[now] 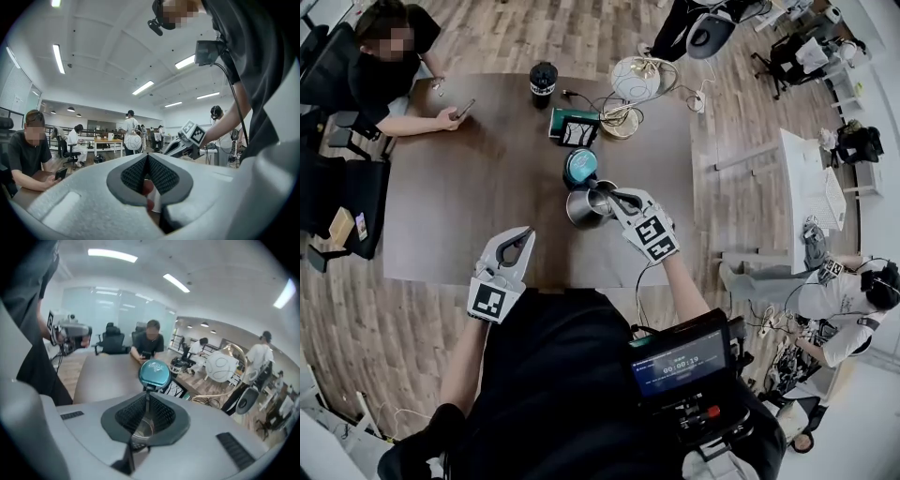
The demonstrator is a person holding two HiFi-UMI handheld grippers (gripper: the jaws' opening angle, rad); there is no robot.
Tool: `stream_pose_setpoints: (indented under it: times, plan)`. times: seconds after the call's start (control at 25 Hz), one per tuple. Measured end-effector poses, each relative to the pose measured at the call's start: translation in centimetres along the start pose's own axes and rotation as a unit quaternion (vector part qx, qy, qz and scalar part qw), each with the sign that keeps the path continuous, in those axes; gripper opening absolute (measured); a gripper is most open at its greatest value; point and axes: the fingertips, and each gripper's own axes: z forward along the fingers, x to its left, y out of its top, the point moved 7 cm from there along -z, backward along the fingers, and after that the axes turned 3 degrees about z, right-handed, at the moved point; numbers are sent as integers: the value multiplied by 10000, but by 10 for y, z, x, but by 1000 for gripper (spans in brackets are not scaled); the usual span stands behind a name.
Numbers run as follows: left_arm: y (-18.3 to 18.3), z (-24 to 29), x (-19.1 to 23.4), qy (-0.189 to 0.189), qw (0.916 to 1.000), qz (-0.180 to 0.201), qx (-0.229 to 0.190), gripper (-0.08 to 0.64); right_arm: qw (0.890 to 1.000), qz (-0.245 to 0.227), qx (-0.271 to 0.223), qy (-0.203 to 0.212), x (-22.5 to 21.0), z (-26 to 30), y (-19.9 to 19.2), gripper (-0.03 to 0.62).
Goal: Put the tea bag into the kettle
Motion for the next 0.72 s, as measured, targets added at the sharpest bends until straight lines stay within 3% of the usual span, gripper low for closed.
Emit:
stream_pose_setpoints:
  times: [0.16, 0.28, 0.56, 0.72]
  plan:
    - [4, 15, -1, -230, 9997, 56, -28, -15, 9880, 950, -1157, -372, 17, -34, 3, 23]
    - [6, 28, -4, -387, 9992, 75, -3, -15, 9743, 1339, -1710, -597, 32, -55, 3, 21]
    - [10, 50, -14, -585, 9983, 81, 5, -15, 9581, 1331, -2282, -1103, 67, -83, 11, 8]
    - [9, 60, -21, -715, 9974, -55, 42, -15, 9593, 1363, -2216, -1096, 80, -80, 8, 6]
